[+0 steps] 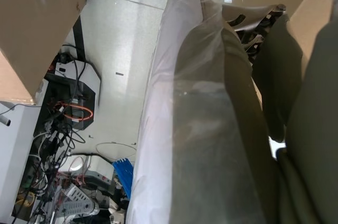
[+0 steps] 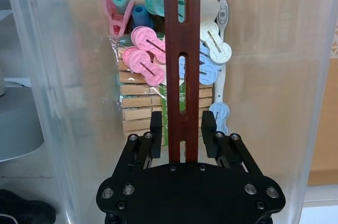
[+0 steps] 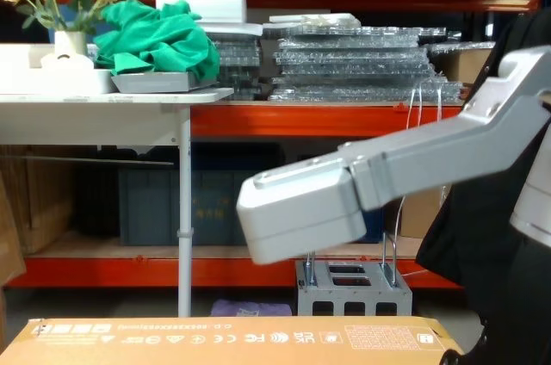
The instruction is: Use one hand to grasp the basket and place it at the designated location.
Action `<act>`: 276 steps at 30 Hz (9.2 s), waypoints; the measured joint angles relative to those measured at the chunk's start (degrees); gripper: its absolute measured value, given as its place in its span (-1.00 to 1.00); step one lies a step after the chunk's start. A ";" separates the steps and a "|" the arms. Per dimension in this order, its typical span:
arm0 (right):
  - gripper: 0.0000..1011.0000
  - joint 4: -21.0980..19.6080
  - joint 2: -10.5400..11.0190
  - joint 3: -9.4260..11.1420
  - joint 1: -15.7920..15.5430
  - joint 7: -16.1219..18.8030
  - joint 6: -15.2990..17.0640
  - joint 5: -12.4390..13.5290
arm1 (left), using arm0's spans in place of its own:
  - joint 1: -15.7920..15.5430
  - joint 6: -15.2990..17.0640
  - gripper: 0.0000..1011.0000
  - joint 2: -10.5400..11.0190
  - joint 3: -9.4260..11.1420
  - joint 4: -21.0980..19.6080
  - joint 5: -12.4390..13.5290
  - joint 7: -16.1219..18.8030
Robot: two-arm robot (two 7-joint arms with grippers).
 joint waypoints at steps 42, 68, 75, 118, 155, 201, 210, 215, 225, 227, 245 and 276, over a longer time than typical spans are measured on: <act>0.98 -8.63 17.91 15.06 2.97 -2.86 -10.85 17.90 | 0.00 0.00 -1.00 0.00 0.00 0.00 0.00 0.00; 0.98 -5.94 7.52 11.31 -0.56 0.51 -3.84 7.79 | 0.00 0.00 -1.00 0.00 0.00 0.00 0.00 0.00; 0.98 -3.68 4.00 8.49 -0.50 1.10 -1.81 5.10 | 0.00 0.00 -1.00 0.00 0.00 0.02 0.00 0.00; -0.04 1.22 -3.50 -1.25 1.21 1.16 5.12 -0.52 | 0.00 0.00 -1.00 0.00 0.00 0.00 0.00 0.00; -1.00 0.57 2.01 4.21 2.72 0.99 4.06 6.92 | 0.00 0.00 -1.00 0.00 0.00 0.00 0.00 0.00; -1.00 15.89 11.96 15.71 9.13 11.51 9.18 17.75 | 0.00 0.00 -1.00 0.00 0.00 0.01 0.00 0.00; -1.00 21.76 12.15 15.86 9.60 13.10 11.41 16.03 | 0.00 0.00 -1.00 0.00 0.00 0.00 0.00 0.00; -1.00 24.33 12.14 15.87 9.71 13.62 12.60 15.05 | 0.00 0.00 -1.00 0.00 0.00 0.00 0.00 0.00; -1.00 30.42 12.02 16.31 9.67 13.43 15.02 13.24 | 0.00 0.00 -1.00 0.00 0.00 0.01 0.00 0.00; -1.00 32.10 11.89 16.48 9.48 13.17 15.80 12.77 | 0.00 0.00 -1.00 0.00 0.00 0.01 0.00 0.00; -1.00 43.61 10.63 17.44 7.76 11.31 19.12 9.23 | 0.00 0.00 -1.00 0.00 0.00 0.00 0.00 0.00; -1.00 44.13 12.14 20.87 -0.60 9.14 28.94 9.98 | 0.00 0.00 -1.00 0.00 0.00 0.00 0.00 0.00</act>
